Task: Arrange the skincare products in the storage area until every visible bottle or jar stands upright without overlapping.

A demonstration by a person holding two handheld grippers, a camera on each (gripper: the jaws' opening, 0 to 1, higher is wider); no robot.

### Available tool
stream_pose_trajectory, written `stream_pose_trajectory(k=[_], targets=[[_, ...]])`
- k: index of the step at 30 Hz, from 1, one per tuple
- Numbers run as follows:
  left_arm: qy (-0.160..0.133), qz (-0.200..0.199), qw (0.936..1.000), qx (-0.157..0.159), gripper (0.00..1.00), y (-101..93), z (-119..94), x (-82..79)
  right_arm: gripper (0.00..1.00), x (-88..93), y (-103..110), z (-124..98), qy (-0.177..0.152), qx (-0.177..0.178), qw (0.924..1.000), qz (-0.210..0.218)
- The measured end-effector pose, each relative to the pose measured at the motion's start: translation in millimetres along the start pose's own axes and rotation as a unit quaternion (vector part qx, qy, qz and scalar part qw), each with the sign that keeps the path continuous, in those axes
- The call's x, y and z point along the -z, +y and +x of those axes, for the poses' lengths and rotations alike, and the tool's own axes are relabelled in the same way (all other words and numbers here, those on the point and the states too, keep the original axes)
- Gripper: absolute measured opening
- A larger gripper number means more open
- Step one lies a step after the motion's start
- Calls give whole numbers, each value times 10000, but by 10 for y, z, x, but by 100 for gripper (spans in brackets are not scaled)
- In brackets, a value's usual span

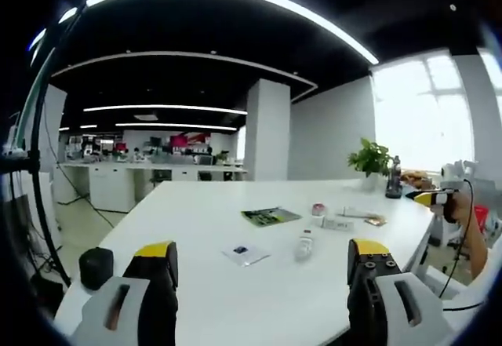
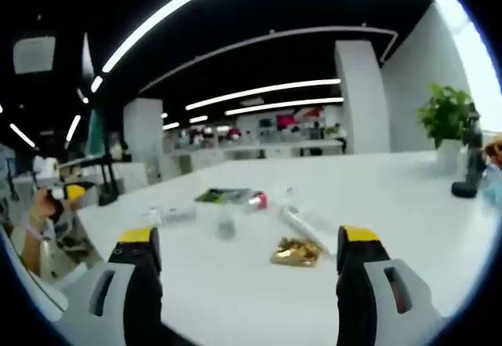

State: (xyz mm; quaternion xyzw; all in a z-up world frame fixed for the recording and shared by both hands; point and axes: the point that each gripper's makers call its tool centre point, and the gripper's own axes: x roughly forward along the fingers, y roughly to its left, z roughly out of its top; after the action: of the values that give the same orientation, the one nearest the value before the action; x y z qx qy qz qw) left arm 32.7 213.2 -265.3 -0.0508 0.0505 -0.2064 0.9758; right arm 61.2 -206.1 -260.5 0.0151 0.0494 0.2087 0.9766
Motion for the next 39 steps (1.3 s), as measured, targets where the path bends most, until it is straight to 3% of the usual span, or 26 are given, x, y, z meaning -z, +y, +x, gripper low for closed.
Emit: stream_pose_trajectory(k=[39], targets=[[-138,-248,9996,47,92,-25,19,-26,90,-43,45,-4,-80,-127,9999,11]])
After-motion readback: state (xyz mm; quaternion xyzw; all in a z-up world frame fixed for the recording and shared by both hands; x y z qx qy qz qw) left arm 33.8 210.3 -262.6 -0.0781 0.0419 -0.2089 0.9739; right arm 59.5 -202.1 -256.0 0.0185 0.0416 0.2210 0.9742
